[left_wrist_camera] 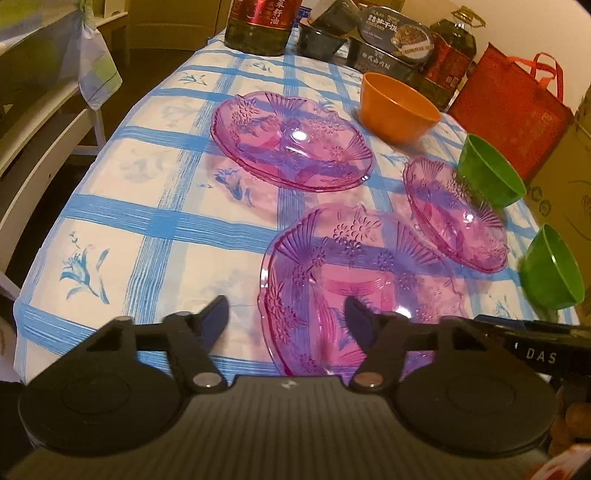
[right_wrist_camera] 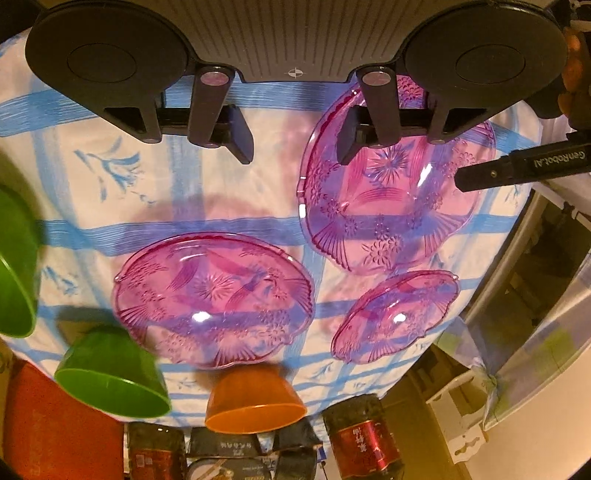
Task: Organize plates and bowls
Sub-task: 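Reach both tools to the nearest pink glass plate and grip its rim, then lift the pink plate with both tools and carry it over the neighbouring pink plate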
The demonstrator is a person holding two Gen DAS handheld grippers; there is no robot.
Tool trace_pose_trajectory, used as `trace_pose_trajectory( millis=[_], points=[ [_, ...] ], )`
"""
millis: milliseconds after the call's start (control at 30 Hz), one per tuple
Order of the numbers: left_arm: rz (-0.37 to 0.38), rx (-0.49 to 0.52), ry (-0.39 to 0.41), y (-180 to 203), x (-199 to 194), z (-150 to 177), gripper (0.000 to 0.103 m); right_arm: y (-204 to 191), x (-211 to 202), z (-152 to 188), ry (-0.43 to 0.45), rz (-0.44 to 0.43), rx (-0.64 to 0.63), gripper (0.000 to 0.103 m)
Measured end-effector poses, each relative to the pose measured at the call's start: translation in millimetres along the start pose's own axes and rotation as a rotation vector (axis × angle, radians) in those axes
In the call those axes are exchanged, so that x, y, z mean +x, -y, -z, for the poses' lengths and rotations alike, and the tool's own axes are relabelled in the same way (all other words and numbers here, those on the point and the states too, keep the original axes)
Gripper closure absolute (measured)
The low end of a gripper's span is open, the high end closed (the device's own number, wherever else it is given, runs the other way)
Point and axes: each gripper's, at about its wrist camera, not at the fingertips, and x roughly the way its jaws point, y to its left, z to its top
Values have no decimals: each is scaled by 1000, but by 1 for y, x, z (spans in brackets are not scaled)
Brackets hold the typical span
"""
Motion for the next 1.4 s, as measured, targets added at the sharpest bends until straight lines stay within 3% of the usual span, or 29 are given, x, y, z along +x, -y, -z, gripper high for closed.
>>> trace_pose_trajectory(
  millis=[167,267,367,600,967,1400],
  points=[
    [-3,15,-1,1,2,0,68,-2,7,0,-12,10,-3,66],
    [-6,31,1,2,1,0,74,-2,8,1,-14,2,-1,74],
    [-10,46,3,3,-2,1,86,-6,7,1,-13,-1,-13,89],
    [-20,75,11,6,-16,2,88,-9,-5,1,1,-9,-10,90],
    [5,124,86,35,-41,-16,88,-3,-47,-10,101,0,10,90],
    [84,199,109,99,-5,-64,88,50,-62,-47,188,88,78,90]
  ],
)
